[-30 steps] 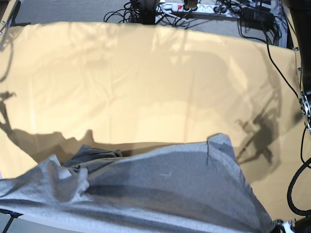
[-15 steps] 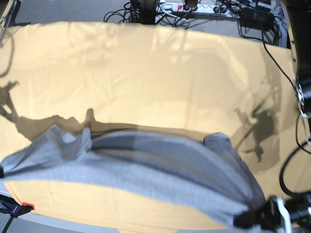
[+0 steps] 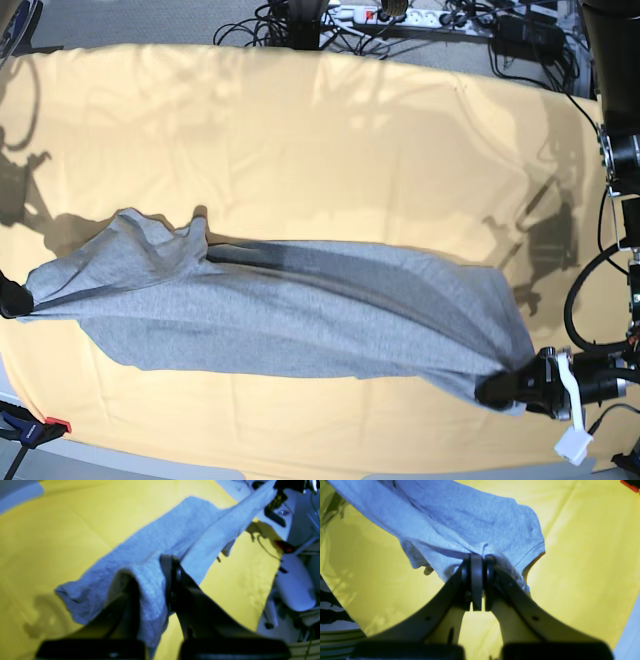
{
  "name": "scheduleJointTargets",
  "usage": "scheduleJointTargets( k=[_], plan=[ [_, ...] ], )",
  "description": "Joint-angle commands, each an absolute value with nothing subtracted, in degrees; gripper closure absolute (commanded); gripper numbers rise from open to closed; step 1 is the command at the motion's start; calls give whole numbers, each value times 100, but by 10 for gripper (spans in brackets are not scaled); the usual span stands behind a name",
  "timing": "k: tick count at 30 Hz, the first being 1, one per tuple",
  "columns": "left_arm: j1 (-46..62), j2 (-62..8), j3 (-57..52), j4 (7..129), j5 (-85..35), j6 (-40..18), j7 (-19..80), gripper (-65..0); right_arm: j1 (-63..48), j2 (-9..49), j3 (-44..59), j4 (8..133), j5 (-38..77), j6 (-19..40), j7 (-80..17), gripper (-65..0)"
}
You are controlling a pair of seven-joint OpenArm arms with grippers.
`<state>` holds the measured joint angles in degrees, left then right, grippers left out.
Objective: Layout the t-shirt on the table in an organized manner, then fold the t-shirt properly
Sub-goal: 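Lower the held shirt back onto the table with both grippers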
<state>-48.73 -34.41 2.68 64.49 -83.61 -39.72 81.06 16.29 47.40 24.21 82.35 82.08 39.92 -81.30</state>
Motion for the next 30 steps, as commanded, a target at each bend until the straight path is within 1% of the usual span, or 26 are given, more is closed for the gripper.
scheduleJointTargets(
  k=[1,6,9,10,12,13,15,17,19,20,22,24,27,30],
  plan=[
    [-4980,-3509,237,6523,-8500,-4000,8000,0,1765,4864,2471,8305,8313,4000,-8000,0],
    [-4633,-3507,237,6523,-8500,-4000,8000,0,1765,4630,2445,8305,8311,4000,-8000,0],
    [-4630,-3507,237,6523,-8464,-4000,8000,0,1798,4512,2309,8305,7804,4000,-8000,0],
    [-4694,-3507,237,6523,-8125,-4000,8000,0,1826,4482,2268,8305,7443,4000,-7699,0],
    [-4984,-3509,235,6523,-7485,-4000,7376,0,2005,4460,2244,8305,6711,4000,-6602,0],
    [-5203,-3511,235,6523,-7312,-4000,7212,0,2161,4464,2246,8305,6469,4000,-6252,0],
    [-5712,-3511,235,6523,-7295,-4000,7271,0,2530,4517,2261,8305,6313,4000,-6069,0],
    [-6204,-3527,235,6523,-7570,-4000,7594,0,2847,4628,2261,8307,6368,4000,-6182,0],
    [-6602,-3548,235,6523,-8217,-4000,8000,0,3004,4788,2303,8311,6792,4000,-6449,0],
    [-6757,-3577,235,6523,-8500,-4000,8000,0,3055,4851,2353,8318,7122,4000,-6665,0],
    [-6989,-3627,233,6528,-8500,-4000,8000,0,3048,4963,2543,8396,7839,4000,-7210,0],
    [-7089,-3684,233,6528,-8500,-4000,8000,0,3039,4974,2834,8527,8447,4000,-7983,0],
    [-7078,-3745,235,6528,-8500,-4000,8000,0,3000,4974,3293,8672,8500,4000,-8000,0],
    [-6949,-3741,235,6528,-8500,-3811,8000,0,2825,5131,3457,8691,8500,4000,-8000,0]
  ],
)
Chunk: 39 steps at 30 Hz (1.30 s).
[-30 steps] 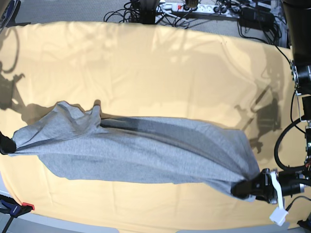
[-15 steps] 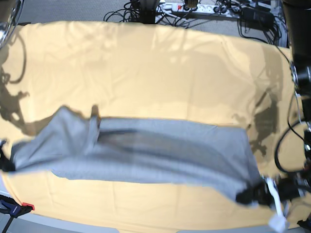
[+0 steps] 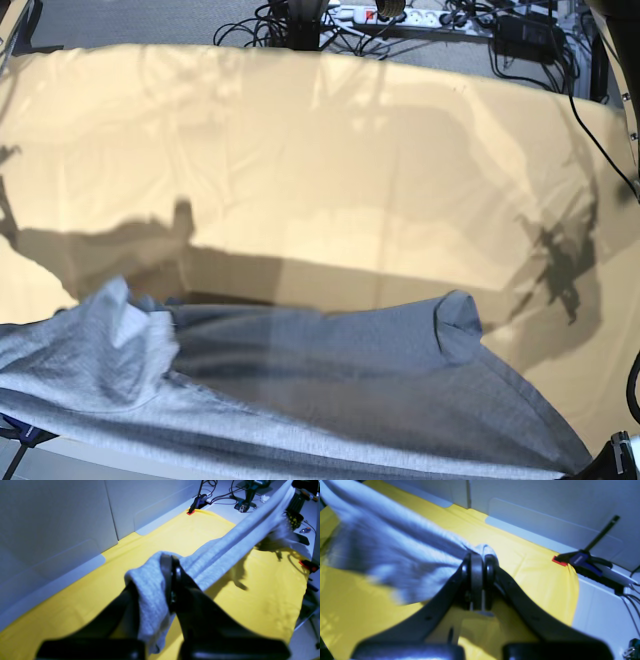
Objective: Layout the t-shirt on the table in an organized manner, then fold the t-shirt properly
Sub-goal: 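Lower the held shirt back onto the table with both grippers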
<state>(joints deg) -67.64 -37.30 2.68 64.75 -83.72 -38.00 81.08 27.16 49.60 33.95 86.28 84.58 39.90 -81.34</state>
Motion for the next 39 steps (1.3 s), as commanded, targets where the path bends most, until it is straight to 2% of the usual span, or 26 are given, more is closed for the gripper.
scheduleJointTargets(
  k=[1,9,23,30,39],
  plan=[
    [-6893,-3750,235,6528,-8500,-3756,8000,0,2764,5186,3457,8691,8500,4000,-8000,0],
    [-6165,-3765,235,6539,-8500,-3380,8000,0,1852,5264,3454,8691,8500,4000,-8000,0],
    [-4613,-3763,235,6565,-8500,-3188,8000,0,259,5170,3448,8689,8500,4000,-8000,0],
    [-4042,-3763,235,6580,-8500,-3122,8000,0,-276,5054,3446,8689,8500,4000,-8000,0],
    [-3315,-3780,235,7070,-8500,-3124,8000,0,-523,4633,3446,8689,8500,4000,-8000,0]
  ],
)
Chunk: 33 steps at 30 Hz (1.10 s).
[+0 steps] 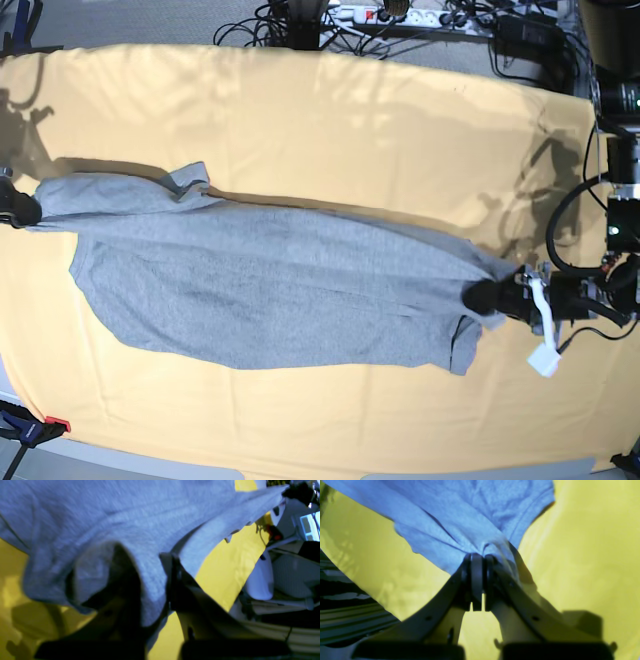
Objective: Layout the t-shirt on the table in an organized manner, then fold the t-shirt properly
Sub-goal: 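Lower the held shirt back onto the table with both grippers, then open both grippers to release the shirt ends and raise them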
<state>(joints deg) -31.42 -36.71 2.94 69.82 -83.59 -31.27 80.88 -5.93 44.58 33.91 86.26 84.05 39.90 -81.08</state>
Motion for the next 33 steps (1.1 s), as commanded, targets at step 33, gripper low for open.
scheduleJointTargets(
  k=[33],
  plan=[
    [-1111,-4810,235,9181,-8500,-3280,8000,0,-1796,4530,3444,8702,7802,4000,-8000,0]
  ],
)
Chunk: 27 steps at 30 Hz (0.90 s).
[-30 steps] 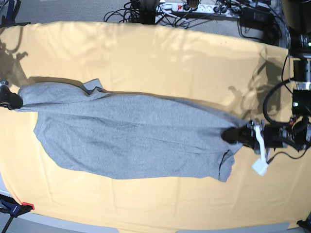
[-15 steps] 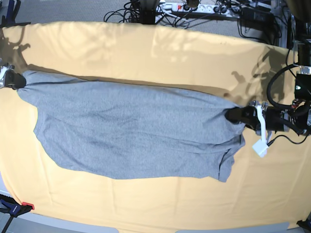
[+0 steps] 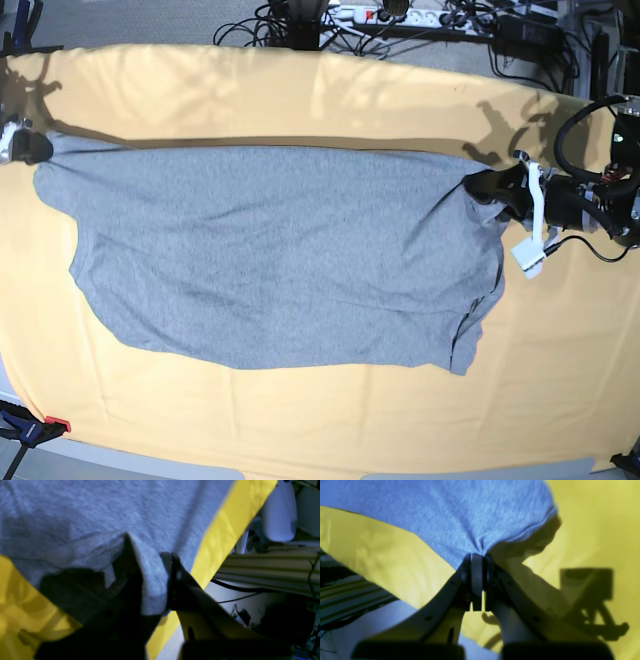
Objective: Layout the t-shirt on the table in an organized manner, then fold the t-shirt properly
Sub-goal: 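Open both grippers to release the shirt ends and raise them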
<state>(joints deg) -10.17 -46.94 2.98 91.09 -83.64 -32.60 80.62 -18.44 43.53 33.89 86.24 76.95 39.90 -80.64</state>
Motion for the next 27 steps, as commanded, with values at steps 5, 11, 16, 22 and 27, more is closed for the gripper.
scheduleJointTargets(
  k=[5,11,16,22,27],
  plan=[
    [-1063,-4807,235,9183,-8500,-3229,8000,0,-2204,4541,3446,8702,7813,4000,-8000,0],
    [-727,-4805,235,9188,-8500,-3229,8000,0,-2359,4545,3446,8702,8278,4000,-8000,0],
    [-720,-4932,235,9188,-8500,-2971,8000,-79,-2331,4644,3446,8702,8500,4000,-8000,-181],
    [-738,-5297,226,9303,-8500,-2974,8000,-412,-2331,5004,3457,8707,8500,4000,-8000,-334],
    [-816,-5452,-5,9712,-8500,-3050,8000,-412,-2294,5253,3457,8910,8500,4000,-8000,-334]
  ],
)
